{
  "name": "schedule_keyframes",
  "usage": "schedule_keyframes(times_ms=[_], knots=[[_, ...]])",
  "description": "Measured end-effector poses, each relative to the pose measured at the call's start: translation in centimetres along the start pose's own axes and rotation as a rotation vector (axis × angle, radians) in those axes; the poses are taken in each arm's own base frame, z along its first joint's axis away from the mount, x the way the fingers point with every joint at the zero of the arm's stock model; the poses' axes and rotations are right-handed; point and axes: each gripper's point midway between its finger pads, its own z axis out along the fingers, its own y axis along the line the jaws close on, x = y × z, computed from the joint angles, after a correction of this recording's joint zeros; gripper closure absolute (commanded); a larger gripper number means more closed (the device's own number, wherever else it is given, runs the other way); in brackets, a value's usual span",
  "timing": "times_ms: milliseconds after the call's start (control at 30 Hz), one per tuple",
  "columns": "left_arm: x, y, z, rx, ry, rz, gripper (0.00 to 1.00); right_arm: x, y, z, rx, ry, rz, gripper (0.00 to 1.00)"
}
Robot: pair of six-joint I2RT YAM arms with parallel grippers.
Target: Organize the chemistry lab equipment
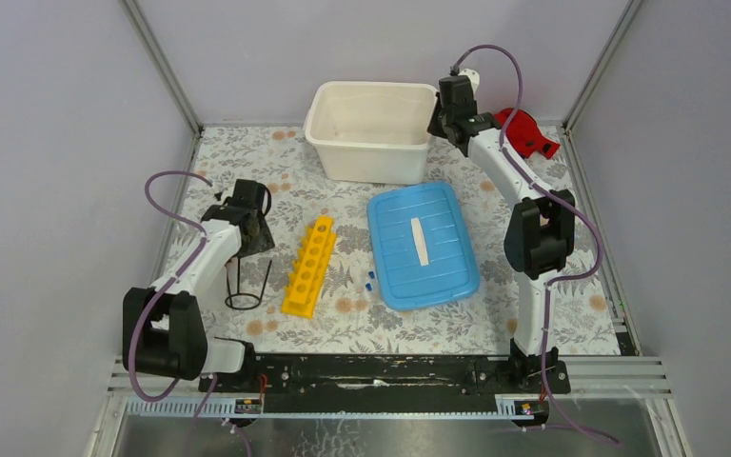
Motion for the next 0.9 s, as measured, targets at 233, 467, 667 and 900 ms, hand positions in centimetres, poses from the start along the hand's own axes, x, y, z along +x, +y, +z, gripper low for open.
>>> schedule_keyframes(times_ms=[233,467,667,900], knots=[[0.3,0.5,0.9,-0.005,0.043,-0.012,0.48,-0.3,0.0,-0.2,-0.003,0.004,0.001,0.98],[0.5,0.5,1.1,0.012,0.064,-0.009,0.86,-0.2,-0.2,-0.2,0.0,0.008,0.0,0.98],[0.6,0.1,1.2,0.034,0.071,-0.001,0.96,-0.3,-0.3,-0.2,0.003,0.007,0.001,0.98],[0.6,0.1,1.2,0.037,0.071,-0.001,1.0,-0.3,-0.6,-0.1,0.008,0.009,0.002,0.98]])
